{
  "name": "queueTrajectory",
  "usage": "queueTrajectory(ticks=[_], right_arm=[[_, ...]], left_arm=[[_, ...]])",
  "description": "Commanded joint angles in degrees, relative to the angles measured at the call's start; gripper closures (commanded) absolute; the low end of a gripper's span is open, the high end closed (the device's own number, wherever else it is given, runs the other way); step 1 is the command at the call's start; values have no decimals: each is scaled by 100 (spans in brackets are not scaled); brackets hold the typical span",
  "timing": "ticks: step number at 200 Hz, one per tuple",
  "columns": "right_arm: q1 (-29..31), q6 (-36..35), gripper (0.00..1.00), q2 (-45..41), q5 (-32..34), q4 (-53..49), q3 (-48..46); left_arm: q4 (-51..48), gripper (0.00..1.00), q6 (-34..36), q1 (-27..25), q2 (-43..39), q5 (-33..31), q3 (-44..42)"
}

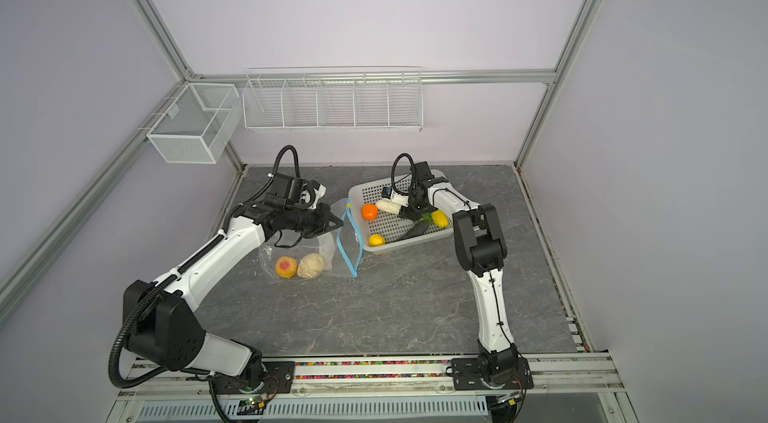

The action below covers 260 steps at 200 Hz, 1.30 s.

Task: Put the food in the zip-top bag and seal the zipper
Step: 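Lower the right gripper and grasp the white cucumber, then lift the white cucumber with the right gripper and carry it into the bag mouth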

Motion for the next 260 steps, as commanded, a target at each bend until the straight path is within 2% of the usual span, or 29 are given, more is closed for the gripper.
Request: queueTrajectory(ticks=[1,135,260], right_arm=[[73,-74,48,95,-187,-237,163],[134,-26,55,-96,-7,-494,254],[84,-40,54,-695,387,-735,87]], left_arm=[[31,100,8,28,-150,-85,25],[-2,100,43,59,-123,-81,50],[-109,100,6,59,86,25,243]])
